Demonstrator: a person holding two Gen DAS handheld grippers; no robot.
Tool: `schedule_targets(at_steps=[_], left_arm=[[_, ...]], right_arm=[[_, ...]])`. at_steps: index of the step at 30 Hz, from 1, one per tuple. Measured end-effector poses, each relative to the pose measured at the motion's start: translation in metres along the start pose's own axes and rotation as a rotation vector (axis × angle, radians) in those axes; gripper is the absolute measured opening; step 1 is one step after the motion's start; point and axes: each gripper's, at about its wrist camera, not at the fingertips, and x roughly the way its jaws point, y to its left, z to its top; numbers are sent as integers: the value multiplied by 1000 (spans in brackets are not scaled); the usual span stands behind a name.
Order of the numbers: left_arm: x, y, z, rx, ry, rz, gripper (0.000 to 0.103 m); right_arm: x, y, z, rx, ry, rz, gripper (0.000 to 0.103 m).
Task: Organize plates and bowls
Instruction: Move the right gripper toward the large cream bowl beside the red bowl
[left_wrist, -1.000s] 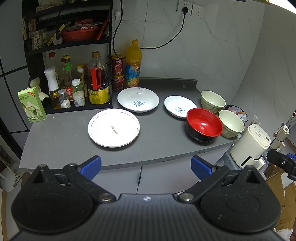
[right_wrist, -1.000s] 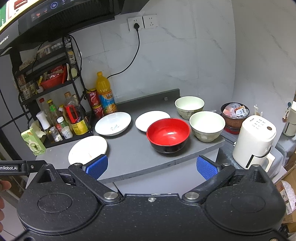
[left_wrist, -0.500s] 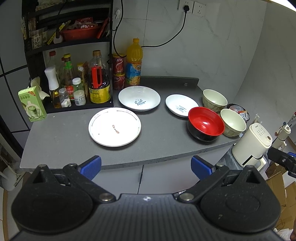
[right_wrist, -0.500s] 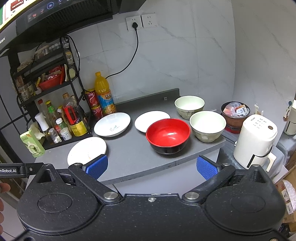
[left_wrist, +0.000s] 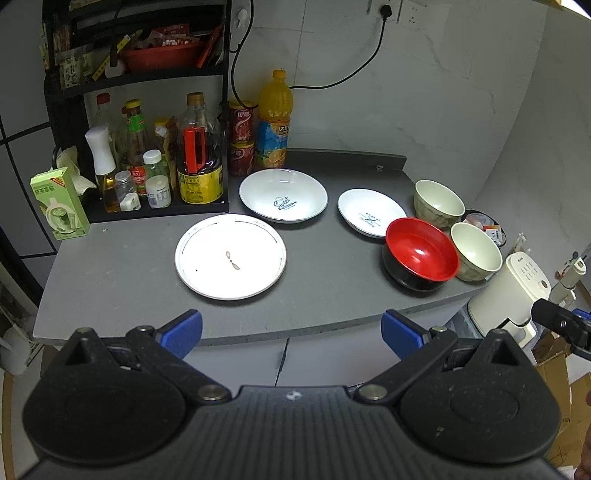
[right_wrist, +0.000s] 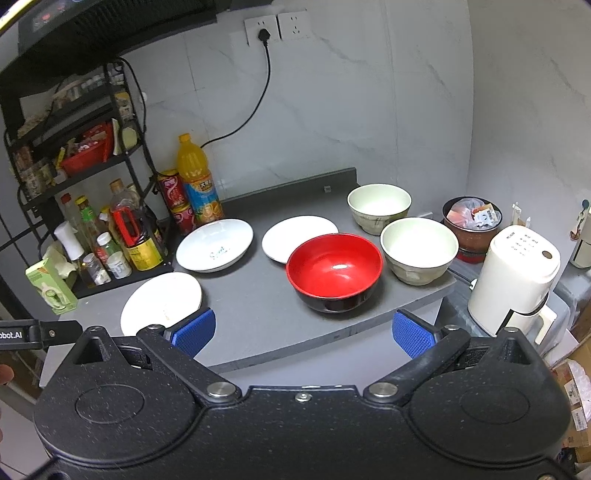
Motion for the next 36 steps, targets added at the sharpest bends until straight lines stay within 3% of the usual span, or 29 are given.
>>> schedule_targets(at_steps=[21,36], left_arm=[[105,-4,85,46,61,-38,102],[173,-23,128,142,127,-126,102]], right_arm=[[90,-9,46,79,20,-94,103],[130,-18,63,170,41,-184,103]])
